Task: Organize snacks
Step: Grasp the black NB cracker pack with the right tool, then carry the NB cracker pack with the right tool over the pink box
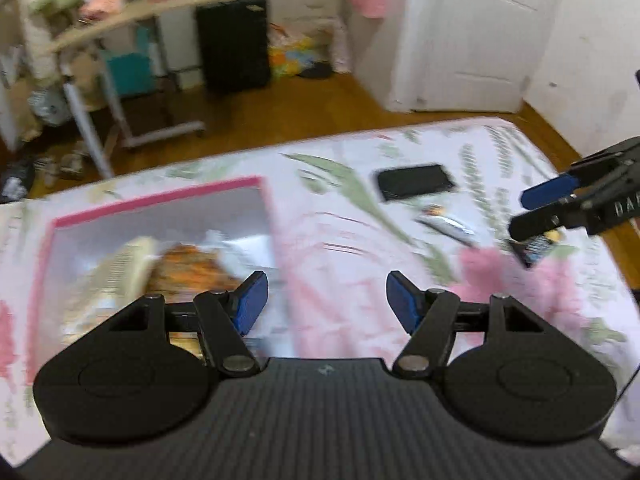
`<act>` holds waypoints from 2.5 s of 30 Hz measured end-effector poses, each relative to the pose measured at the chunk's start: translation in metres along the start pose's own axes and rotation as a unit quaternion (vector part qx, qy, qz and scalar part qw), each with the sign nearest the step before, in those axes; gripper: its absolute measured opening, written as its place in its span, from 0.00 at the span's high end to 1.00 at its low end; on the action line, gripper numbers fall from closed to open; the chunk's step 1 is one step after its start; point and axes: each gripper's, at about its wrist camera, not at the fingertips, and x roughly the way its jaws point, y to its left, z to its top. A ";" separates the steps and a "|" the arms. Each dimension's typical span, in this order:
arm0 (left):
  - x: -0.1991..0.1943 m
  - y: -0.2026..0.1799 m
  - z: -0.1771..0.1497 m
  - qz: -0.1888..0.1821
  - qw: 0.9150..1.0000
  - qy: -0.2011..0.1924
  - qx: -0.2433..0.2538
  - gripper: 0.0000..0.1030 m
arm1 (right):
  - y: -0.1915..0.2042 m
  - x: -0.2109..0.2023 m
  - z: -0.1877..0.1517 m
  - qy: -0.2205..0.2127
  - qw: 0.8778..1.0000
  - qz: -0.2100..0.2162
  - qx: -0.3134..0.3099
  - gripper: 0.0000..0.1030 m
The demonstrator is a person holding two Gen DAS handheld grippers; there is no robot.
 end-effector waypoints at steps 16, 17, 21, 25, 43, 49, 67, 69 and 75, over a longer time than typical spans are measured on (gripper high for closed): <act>0.140 -0.152 0.010 -0.131 0.989 0.071 -0.008 0.39 | -0.161 0.004 -0.059 -0.053 0.990 -0.122 0.038 0.36; 0.149 -0.159 0.009 -0.137 0.988 0.069 -0.011 0.39 | -0.172 0.007 -0.062 -0.051 0.990 -0.123 0.049 0.36; 0.187 -0.183 0.006 -0.162 0.984 0.069 -0.036 0.39 | -0.206 0.016 -0.077 -0.036 0.987 -0.128 0.088 0.36; 0.220 -0.195 0.001 -0.180 0.978 0.086 -0.068 0.40 | -0.229 0.021 -0.096 -0.025 0.984 -0.130 0.121 0.36; 0.195 -0.177 -0.017 -0.160 0.982 0.090 -0.050 0.57 | -0.166 0.034 -0.098 0.029 0.988 -0.085 0.123 0.49; 0.151 -0.154 -0.023 -0.137 0.983 0.114 -0.044 0.57 | -0.116 0.038 -0.090 0.076 0.988 -0.084 0.106 0.46; 0.045 -0.060 -0.056 -0.110 0.982 0.085 -0.125 0.57 | 0.006 0.023 -0.062 0.093 0.994 -0.022 0.047 0.45; 0.034 -0.046 -0.060 -0.108 0.982 0.077 -0.135 0.57 | 0.018 0.023 -0.059 0.092 0.995 -0.008 0.038 0.45; -0.002 -0.006 -0.056 -0.080 0.986 0.038 -0.141 0.56 | 0.054 0.023 -0.041 0.072 0.997 0.029 0.007 0.55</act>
